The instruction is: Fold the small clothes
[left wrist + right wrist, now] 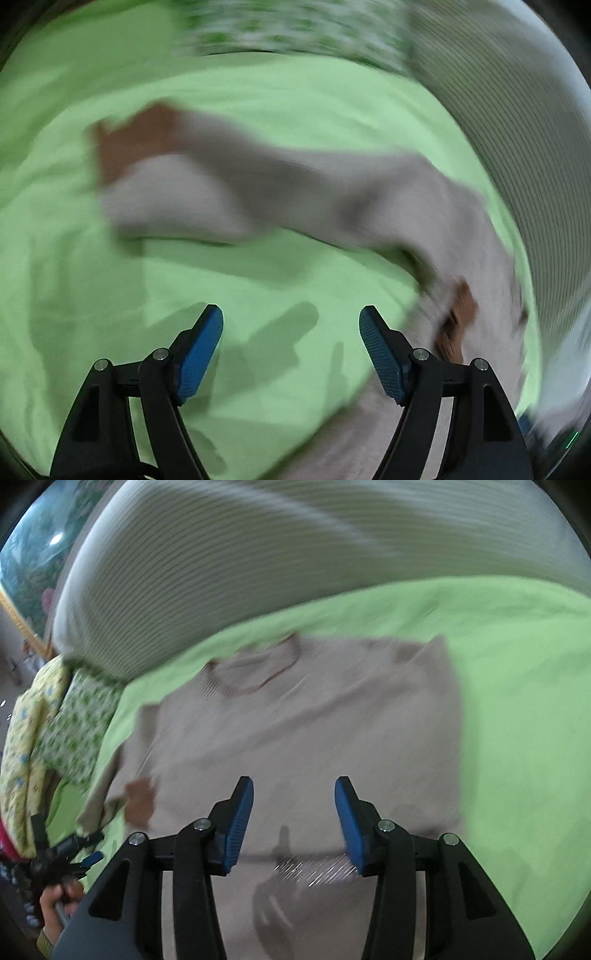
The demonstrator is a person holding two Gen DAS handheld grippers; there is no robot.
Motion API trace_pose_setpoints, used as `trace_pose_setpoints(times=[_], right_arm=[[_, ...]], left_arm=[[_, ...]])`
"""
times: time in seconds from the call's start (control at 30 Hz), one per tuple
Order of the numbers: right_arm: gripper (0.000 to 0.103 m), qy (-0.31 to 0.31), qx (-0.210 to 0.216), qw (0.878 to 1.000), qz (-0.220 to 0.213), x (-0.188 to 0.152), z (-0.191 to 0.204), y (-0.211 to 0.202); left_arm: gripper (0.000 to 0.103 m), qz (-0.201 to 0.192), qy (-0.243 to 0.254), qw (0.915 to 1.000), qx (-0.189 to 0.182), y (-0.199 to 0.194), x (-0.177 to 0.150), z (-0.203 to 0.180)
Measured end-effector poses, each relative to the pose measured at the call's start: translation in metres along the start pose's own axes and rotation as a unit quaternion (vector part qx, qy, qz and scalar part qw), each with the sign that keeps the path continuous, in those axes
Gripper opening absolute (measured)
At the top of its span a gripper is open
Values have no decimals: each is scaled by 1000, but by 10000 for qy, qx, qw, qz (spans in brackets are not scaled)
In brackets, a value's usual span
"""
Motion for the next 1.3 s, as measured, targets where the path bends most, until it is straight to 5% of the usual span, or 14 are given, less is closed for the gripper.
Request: trace_pose_setpoints(times=[0.17,0.4,0.43,0.5,0.6,0.73,0.9,1.03,1.1,1.13,1.23,1.3], right_arm=[[47,-22,60,9997,216,-25,14,10],[47,-124,5,9997,234,-29,27,4],[47,-146,-9,9996,230,-29,28,3],[47,-158,-25,9996,215,-29,29,2],[47,-162,-55,9997,148,-29,28,-1],[47,24,-62,10000,39,-26,19,-7],[47,258,-48,9995,-172,-17,7,-20],[47,434,-83,9984,-357,-12,-5,-32],[47,532,-166,9975,-435,-11,-14,-36],[47,600,-199,9970,-448,-10,-19,-38],[47,804,-270,9954,-457,-10,-35,-42],[47,869,-293,9948,-451,-11,-43,-43]], left_arm=[[79,-499,-914,9941,306,-26,22,73],[76,-582,-986,9926,402,-11,67,101],[72,-632,-872,9930,480,-8,72,97],[8,-640,-608,9956,305,-3,77,88],[5,-842,-215,9958,270,-13,82,69],[4,-1242,517,9902,-360,-57,73,8],[4,-1582,1821,9550,-1727,-111,41,-144],[10,-1223,2895,9070,-2804,-118,-18,-263],[43,-924,3425,8928,-2774,-102,-55,-302],[49,-789,3679,8869,-2680,-90,-73,-317],[51,-557,4244,8738,-2307,-60,-111,-319],[51,-454,4345,8765,-2024,-41,-114,-301]])
Point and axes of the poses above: each gripper's, at about its wrist camera, not at the fingertips, and y roughly the way its jaws point, z to its left, x to its top, the point moved 1 cm from there along y, roughly the way its jaws point, and after that the axes turned 2 degrees about y, right-handed, at the moved point
